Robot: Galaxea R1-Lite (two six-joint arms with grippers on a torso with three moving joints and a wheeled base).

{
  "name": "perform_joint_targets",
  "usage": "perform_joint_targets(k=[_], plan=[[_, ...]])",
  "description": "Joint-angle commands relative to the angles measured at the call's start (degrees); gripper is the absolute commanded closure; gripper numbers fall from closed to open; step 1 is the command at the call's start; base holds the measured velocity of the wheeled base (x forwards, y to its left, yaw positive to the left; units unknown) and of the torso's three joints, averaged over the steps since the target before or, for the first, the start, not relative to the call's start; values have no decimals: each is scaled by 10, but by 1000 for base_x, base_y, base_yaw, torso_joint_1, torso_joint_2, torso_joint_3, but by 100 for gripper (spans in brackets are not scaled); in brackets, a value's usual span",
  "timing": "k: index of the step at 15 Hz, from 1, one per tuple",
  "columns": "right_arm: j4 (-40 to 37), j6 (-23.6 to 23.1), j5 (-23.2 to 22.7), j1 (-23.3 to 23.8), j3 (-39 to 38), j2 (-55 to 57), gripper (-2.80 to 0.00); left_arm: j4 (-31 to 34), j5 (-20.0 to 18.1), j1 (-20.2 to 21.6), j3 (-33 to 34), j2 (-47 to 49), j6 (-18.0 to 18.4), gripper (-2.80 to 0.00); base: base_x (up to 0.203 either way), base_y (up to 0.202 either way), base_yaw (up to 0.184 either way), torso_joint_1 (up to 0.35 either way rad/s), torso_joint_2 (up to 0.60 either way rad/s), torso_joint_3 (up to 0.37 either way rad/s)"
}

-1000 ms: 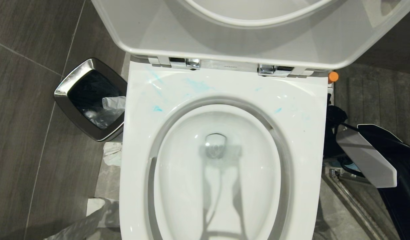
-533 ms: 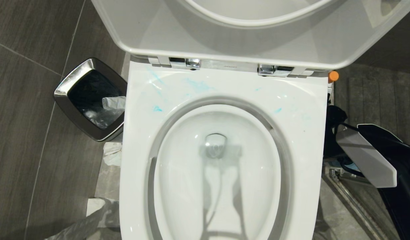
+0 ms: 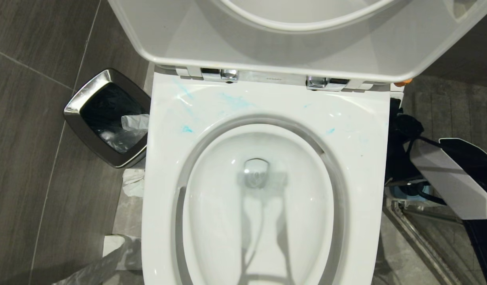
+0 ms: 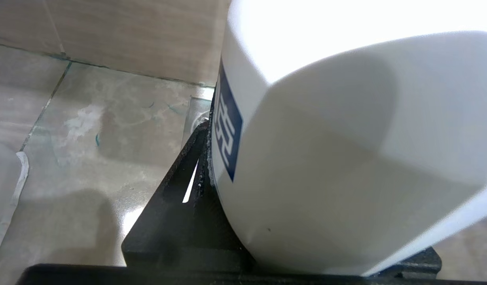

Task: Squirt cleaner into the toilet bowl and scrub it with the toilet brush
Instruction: Pour in the cleaning agent

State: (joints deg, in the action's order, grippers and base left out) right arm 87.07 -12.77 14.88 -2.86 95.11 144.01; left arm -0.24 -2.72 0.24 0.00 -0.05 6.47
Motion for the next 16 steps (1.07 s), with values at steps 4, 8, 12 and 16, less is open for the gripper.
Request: perform_joint_targets(k=[4, 8, 12, 16], plan=[[6, -10, 2, -1, -88, -108, 0, 0, 0, 0, 4, 0, 0, 0, 0, 0, 0, 0, 0, 0], [6, -12, 16, -2, -165, -214, 0, 0, 0, 0, 4, 0, 0, 0, 0, 0, 0, 0, 0, 0], [3, -18, 24, -3, -277, -347, 0, 0, 0, 0, 4, 0, 0, 0, 0, 0, 0, 0, 0, 0], [-26, -20, 20, -2, -396, -477, 0, 0, 0, 0, 4, 0, 0, 0, 0, 0, 0, 0, 0, 0]])
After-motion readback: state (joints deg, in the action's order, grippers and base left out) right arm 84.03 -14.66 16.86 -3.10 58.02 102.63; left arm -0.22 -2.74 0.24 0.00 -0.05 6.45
